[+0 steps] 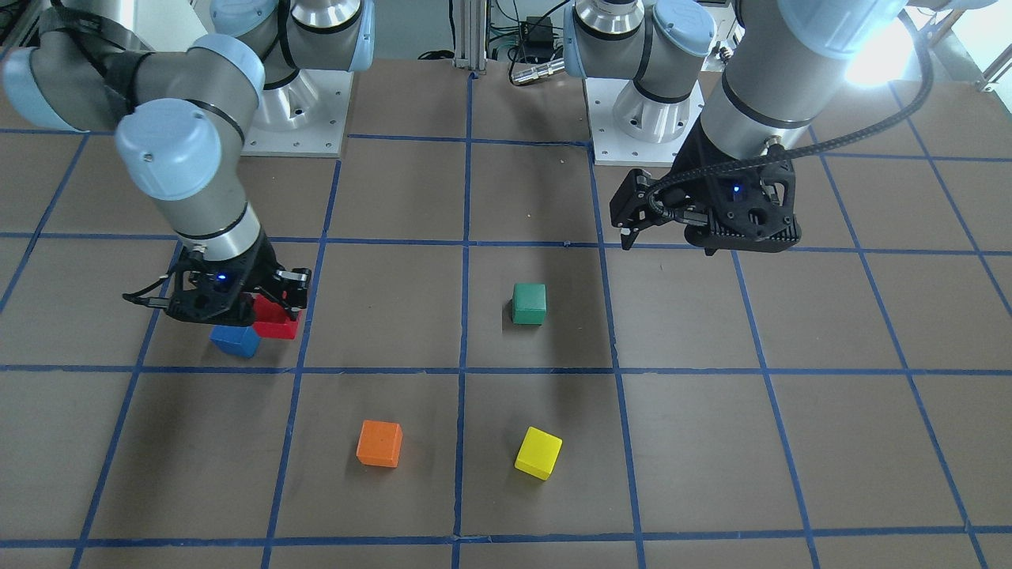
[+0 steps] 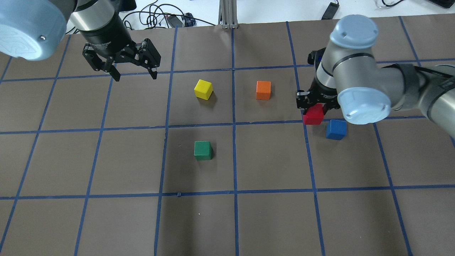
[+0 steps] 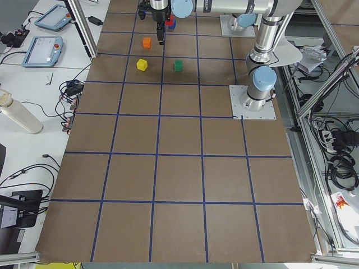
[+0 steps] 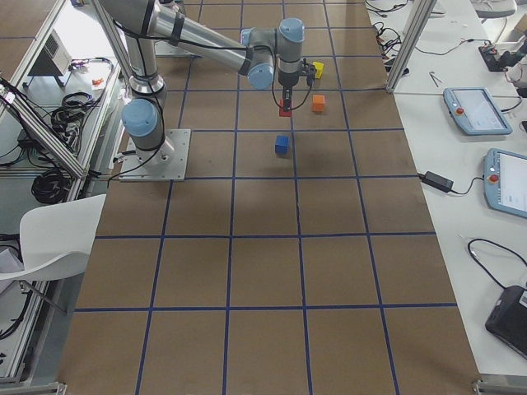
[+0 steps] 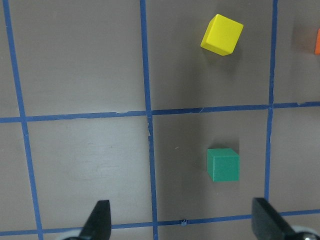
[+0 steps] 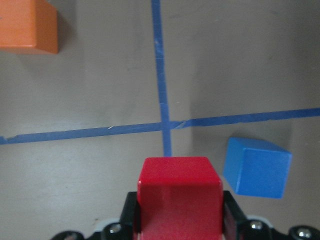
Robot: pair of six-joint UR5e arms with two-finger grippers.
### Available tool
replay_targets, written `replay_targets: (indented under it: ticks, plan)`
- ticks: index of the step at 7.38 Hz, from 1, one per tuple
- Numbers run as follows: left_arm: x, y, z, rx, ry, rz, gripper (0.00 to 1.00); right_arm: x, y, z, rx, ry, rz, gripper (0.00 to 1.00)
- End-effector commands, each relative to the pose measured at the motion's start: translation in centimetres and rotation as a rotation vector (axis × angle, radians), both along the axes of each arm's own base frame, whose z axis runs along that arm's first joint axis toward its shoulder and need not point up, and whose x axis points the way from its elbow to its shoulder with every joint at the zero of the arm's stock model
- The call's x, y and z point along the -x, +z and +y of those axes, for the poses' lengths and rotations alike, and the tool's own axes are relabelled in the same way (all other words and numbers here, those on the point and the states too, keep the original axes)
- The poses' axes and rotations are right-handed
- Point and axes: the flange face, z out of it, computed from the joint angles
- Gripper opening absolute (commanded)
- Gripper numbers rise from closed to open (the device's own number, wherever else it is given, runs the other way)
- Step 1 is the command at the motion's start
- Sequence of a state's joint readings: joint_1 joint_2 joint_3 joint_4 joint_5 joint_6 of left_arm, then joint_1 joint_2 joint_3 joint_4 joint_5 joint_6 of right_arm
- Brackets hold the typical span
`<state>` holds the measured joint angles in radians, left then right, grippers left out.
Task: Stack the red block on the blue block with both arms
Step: 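Carry the red block with the right gripper over the blue block, then lower the red block onto the blue block and open the right gripper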
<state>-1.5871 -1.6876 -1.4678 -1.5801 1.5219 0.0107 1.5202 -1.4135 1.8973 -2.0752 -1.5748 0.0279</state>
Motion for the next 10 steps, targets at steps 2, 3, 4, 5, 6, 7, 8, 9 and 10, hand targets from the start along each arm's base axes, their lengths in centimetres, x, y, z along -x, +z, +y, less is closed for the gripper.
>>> replay_targets:
  ticks: [2, 3, 4, 5, 6, 7, 8, 9, 10]
  plan:
    - [-0.1, 0.1, 0.0, 0.002, -0.001, -0.001, 1.0, 7.1, -1.4, 0.6, -0.028, 0.045, 0.002, 0.17]
    - [0.0, -0.1, 0.0, -0.001, -0.008, -0.001, 1.0, 7.3, -1.9, 0.9, -0.038, 0.04, -0.001, 0.17]
    - [0.0, -0.1, 0.0, -0.001, -0.008, -0.001, 1.0, 7.3, -2.0, 1.0, -0.042, 0.045, 0.0, 0.17]
    - [0.0, -0.1, -0.1, -0.001, -0.008, -0.001, 1.0, 7.3, -2.2, 1.0, -0.046, 0.049, -0.001, 0.2]
    - [0.0, -0.1, -0.1, -0.001, -0.008, -0.001, 1.0, 7.2, -2.8, 1.4, -0.055, 0.046, -0.004, 0.21]
    - [0.0, 0.1, 0.0, 0.002, -0.008, -0.001, 1.0, 7.2, -3.1, 1.4, -0.061, 0.043, -0.007, 0.27]
    - [0.0, 0.0, 0.0, 0.0, -0.008, -0.001, 1.0, 7.2, -3.2, 1.3, -0.06, 0.046, -0.012, 0.3]
    - [0.0, 0.0, 0.0, 0.0, -0.008, -0.001, 1.0, 7.2, -3.3, 1.3, -0.061, 0.046, -0.012, 0.34]
    - [0.0, 0.0, 0.0, 0.0, -0.008, -0.001, 1.0, 7.2, -3.9, 0.9, -0.051, 0.046, -0.015, 0.4]
